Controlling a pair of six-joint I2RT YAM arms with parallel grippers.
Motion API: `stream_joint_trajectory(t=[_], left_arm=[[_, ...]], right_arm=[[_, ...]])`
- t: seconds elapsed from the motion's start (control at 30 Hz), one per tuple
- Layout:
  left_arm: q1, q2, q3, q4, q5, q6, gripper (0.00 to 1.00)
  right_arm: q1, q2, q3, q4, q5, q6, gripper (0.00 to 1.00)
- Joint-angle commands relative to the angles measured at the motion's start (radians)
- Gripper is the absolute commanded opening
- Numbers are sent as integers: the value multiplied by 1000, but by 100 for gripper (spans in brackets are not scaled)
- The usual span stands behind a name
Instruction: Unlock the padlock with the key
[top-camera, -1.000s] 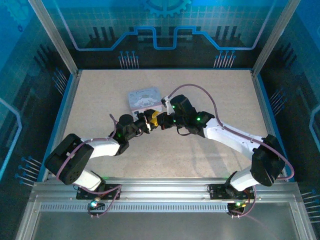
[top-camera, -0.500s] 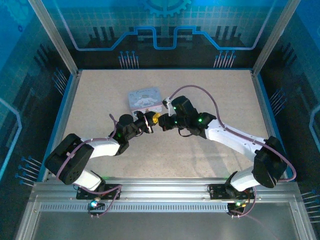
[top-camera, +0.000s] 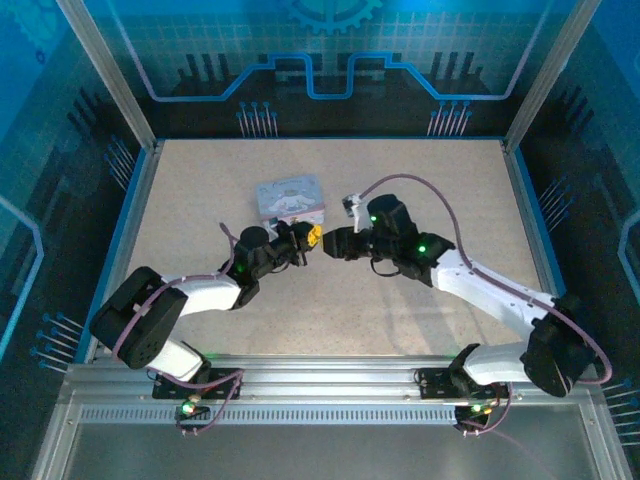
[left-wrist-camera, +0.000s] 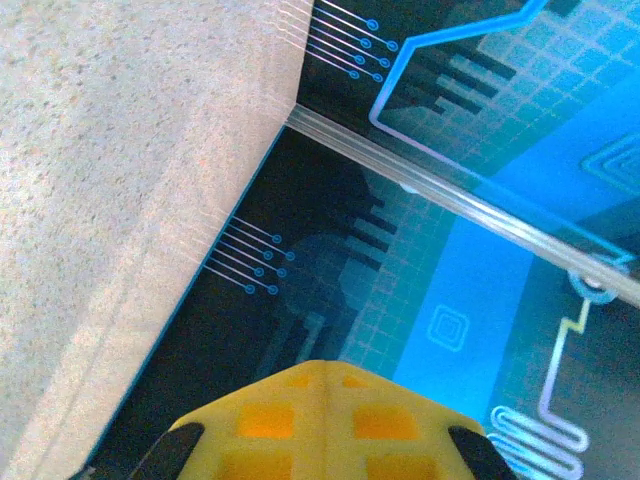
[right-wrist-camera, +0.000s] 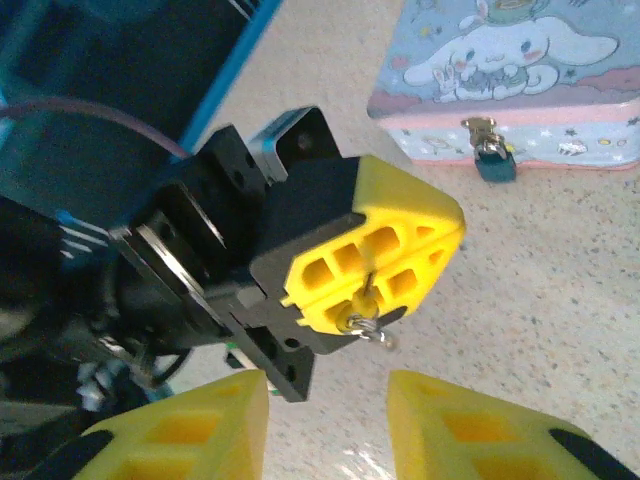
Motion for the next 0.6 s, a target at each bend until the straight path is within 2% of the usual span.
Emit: stream_joint_trajectory(t=[0.0, 0.13, 0.3, 0.47, 0.57], left_arm=[[19, -40, 58, -52, 0, 201, 0], [26, -107, 123, -191, 8, 419, 0], [34, -209, 220, -352, 14, 760, 0], [39, -279, 348, -498, 107, 1120, 0], [41, -318, 403, -573, 128, 1270, 0]], right_arm=[[-67, -68, -99, 251, -156, 115, 46], [-130, -99, -190, 489, -220, 242, 57], [-163, -89, -200, 591, -287, 292, 65], [-173, -80, -189, 689, -333, 297, 70], [-175, -70, -173, 733, -356, 286, 70]])
